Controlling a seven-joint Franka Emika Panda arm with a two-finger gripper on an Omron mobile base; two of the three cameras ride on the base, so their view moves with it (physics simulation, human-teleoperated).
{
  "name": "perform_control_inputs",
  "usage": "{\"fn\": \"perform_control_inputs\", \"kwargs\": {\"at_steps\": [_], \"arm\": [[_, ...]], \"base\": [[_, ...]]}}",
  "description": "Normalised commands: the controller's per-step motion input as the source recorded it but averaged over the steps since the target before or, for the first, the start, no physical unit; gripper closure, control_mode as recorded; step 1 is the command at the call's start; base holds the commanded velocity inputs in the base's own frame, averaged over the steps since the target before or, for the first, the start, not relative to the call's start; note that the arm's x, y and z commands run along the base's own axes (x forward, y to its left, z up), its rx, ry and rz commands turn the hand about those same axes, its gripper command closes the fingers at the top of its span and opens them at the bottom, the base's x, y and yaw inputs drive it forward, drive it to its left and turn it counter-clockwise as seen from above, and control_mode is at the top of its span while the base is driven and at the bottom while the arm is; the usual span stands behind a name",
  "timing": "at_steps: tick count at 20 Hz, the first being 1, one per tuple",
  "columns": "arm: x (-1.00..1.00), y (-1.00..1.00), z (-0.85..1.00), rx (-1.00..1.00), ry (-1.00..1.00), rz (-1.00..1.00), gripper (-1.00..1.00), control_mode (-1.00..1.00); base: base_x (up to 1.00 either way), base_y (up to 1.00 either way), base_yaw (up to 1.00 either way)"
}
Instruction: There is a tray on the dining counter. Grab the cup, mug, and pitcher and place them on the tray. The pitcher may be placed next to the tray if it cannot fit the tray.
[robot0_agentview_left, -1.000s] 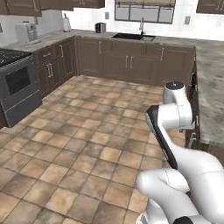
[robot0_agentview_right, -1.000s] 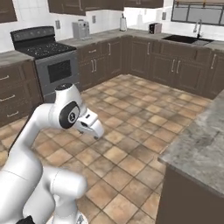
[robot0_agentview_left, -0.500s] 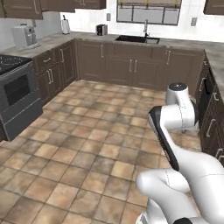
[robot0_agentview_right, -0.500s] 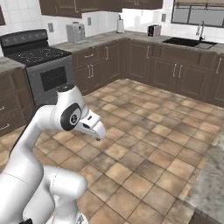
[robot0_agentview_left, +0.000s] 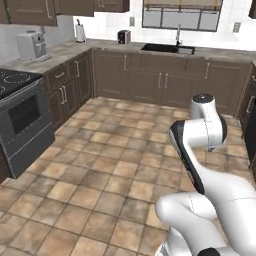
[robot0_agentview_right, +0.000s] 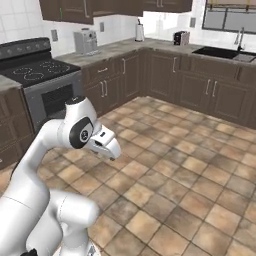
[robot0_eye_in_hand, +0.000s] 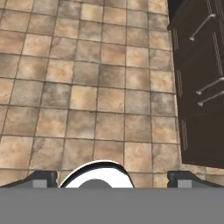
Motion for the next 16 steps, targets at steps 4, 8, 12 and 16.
{"fn": "perform_control_inputs", "kwargs": {"at_steps": [4, 8, 12, 16], "arm": [[0.00, 0.00, 0.00, 0.00, 0.00, 0.00, -1.00, 1.00], [0.00, 0.00, 0.00, 0.00, 0.00, 0.00, -1.00, 1.00], [0.00, 0.00, 0.00, 0.00, 0.00, 0.00, -1.00, 1.00], [0.00, 0.00, 0.00, 0.00, 0.00, 0.00, -1.00, 1.00]], "base": [[0.94, 0.25, -0.02], [0.94, 0.19, 0.00], [0.94, 0.11, 0.00], [0.94, 0.06, 0.00]]}}
